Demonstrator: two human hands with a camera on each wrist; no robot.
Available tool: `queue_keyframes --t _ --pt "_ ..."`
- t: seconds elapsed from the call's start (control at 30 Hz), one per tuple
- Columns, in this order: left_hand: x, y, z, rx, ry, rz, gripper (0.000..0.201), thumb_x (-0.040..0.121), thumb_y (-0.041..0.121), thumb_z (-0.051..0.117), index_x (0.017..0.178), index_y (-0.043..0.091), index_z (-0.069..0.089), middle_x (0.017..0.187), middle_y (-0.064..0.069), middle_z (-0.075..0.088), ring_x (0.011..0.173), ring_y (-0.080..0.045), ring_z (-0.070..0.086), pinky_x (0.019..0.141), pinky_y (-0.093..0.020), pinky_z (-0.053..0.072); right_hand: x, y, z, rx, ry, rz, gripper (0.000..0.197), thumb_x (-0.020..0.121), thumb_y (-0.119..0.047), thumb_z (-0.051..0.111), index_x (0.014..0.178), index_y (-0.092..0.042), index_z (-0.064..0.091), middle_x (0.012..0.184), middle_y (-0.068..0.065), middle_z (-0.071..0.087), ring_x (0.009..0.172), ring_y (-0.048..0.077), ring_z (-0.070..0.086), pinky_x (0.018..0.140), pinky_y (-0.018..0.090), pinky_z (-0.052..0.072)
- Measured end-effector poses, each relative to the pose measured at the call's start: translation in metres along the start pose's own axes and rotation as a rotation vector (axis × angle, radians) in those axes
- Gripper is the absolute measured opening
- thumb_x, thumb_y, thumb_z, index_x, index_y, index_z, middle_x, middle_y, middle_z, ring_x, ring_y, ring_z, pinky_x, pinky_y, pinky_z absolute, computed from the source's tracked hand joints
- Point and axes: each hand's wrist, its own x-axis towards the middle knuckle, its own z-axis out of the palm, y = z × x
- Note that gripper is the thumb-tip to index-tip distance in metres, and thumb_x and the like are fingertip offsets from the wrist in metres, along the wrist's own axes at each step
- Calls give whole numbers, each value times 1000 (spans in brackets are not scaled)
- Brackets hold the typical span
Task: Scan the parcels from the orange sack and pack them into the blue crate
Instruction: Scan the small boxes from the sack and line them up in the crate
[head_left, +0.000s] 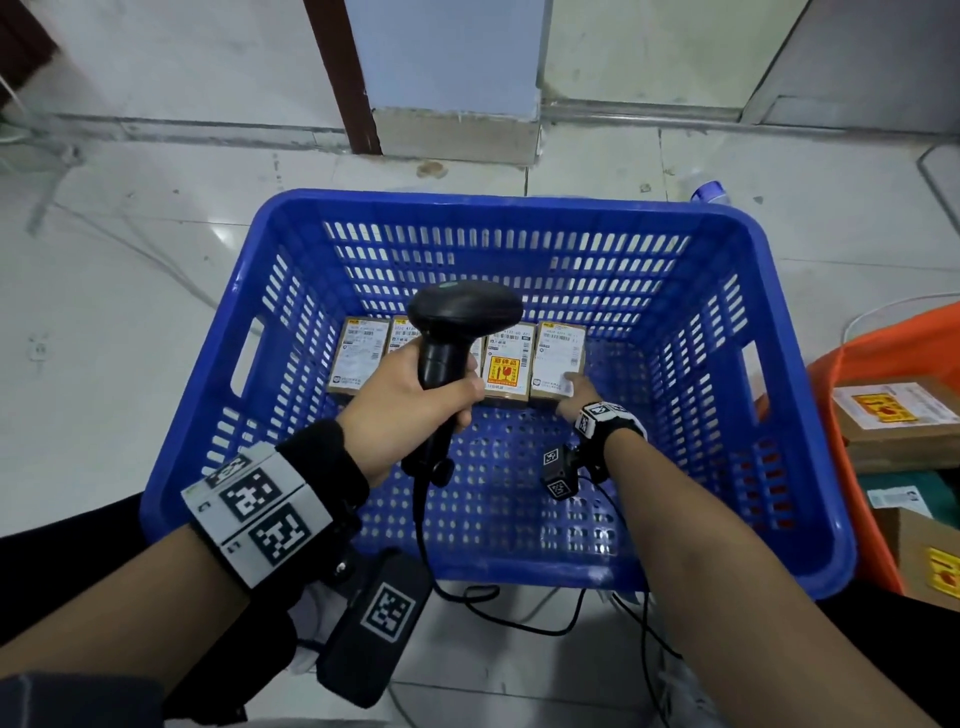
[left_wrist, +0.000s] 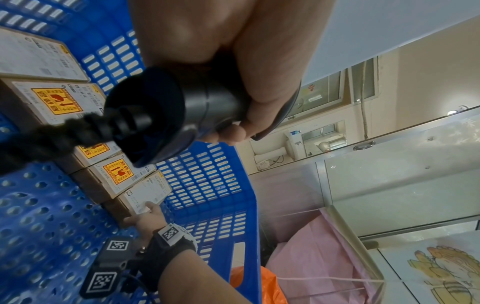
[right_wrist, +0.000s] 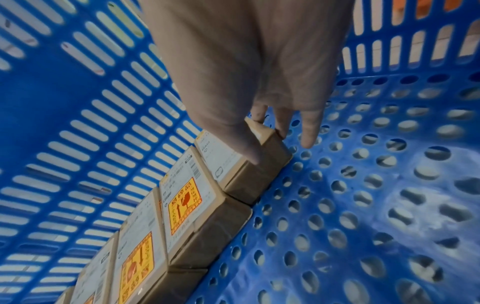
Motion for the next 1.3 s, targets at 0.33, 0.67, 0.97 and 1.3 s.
queue_keyframes --t 0.33,0.67,0.97,1.3 --pt "1 3 4 -21 4 11 9 89 5 62 96 8 56 62 -2 57 56 -11 54 58 -21 47 -27 -20 -11 -182 -14 55 76 93 -8 49 155 -32 11 160 21 5 139 45 32 108 47 39" --pt "-5 25 34 -22 -73 91 12 85 4 67 91 9 58 66 -2 56 52 -8 54 53 -19 48 -125 -41 -122 -133 123 -273 37 88 -11 63 124 -9 56 118 15 65 94 26 61 82 37 52" --pt "-26 40 75 122 -244 179 7 90 8 62 92 9 56 61 1 55 52 -9 53 54 -19 46 -221 72 -272 341 739 -194 16 77 -3 56 83 -18 60 80 10 68 58 10 62 63 30 54" --pt "-28 16 104 289 -340 156 10 90 12 64 93 5 58 65 -5 58 57 -11 55 61 -25 44 -270 235 -269 -408 359 430 43 85 -32 65 125 -14 57 128 15 59 123 31 51 88 29 43"
